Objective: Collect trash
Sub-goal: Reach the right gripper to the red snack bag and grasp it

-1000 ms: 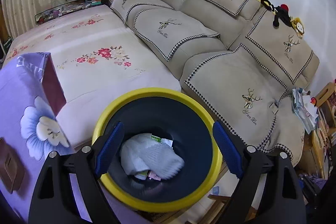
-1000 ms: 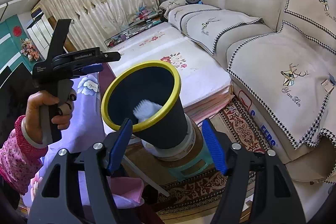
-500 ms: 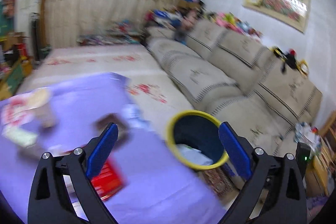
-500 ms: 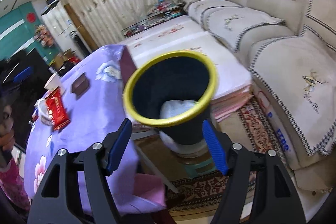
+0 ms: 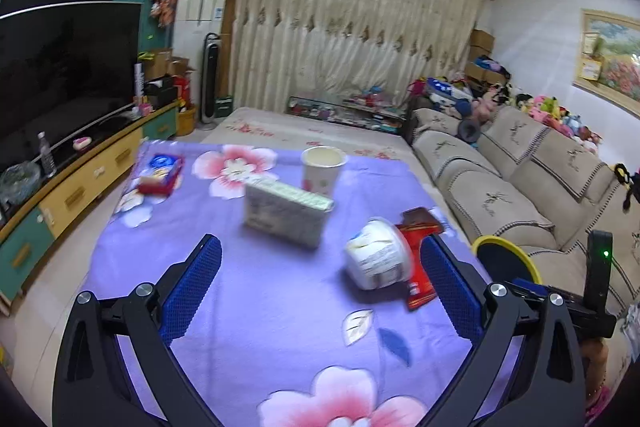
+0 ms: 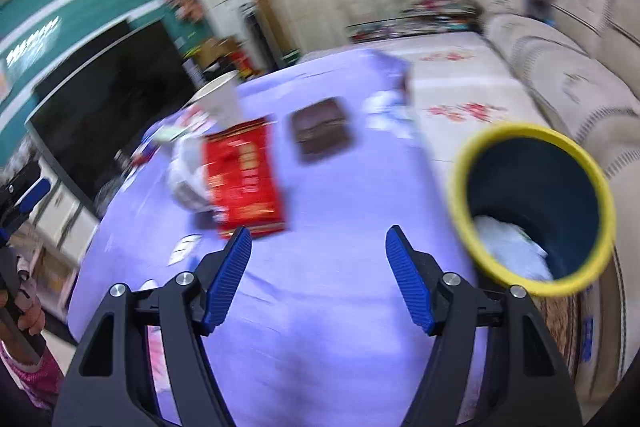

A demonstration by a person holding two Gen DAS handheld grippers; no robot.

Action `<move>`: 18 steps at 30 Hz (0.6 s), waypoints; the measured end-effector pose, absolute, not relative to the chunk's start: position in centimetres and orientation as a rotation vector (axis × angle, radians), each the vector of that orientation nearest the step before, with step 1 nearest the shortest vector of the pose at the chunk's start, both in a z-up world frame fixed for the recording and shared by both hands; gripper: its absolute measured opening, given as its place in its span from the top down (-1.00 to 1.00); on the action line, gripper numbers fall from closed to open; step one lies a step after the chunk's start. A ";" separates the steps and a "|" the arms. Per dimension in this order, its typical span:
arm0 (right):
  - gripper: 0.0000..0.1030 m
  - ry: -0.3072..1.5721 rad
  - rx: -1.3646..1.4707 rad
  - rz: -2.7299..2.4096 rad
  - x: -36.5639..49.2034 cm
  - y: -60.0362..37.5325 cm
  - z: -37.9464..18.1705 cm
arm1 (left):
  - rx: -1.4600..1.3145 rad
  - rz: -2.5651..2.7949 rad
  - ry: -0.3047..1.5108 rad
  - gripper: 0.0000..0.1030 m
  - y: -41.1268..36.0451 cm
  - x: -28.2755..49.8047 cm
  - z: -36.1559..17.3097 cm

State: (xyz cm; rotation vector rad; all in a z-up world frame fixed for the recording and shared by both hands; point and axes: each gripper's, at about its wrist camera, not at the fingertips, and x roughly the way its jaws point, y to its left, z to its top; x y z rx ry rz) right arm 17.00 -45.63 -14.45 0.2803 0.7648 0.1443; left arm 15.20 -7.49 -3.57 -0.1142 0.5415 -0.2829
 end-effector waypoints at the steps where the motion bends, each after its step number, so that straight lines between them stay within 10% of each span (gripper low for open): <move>1: -0.38 0.770 0.256 0.163 17.7 -44.6 -14.5 | -0.115 -0.270 0.540 -0.90 -6.8 15.1 -3.8; 18: -0.69 0.933 0.037 0.198 26.7 -37.9 -18.8 | -0.127 -0.316 0.615 -0.90 -8.2 17.2 -7.3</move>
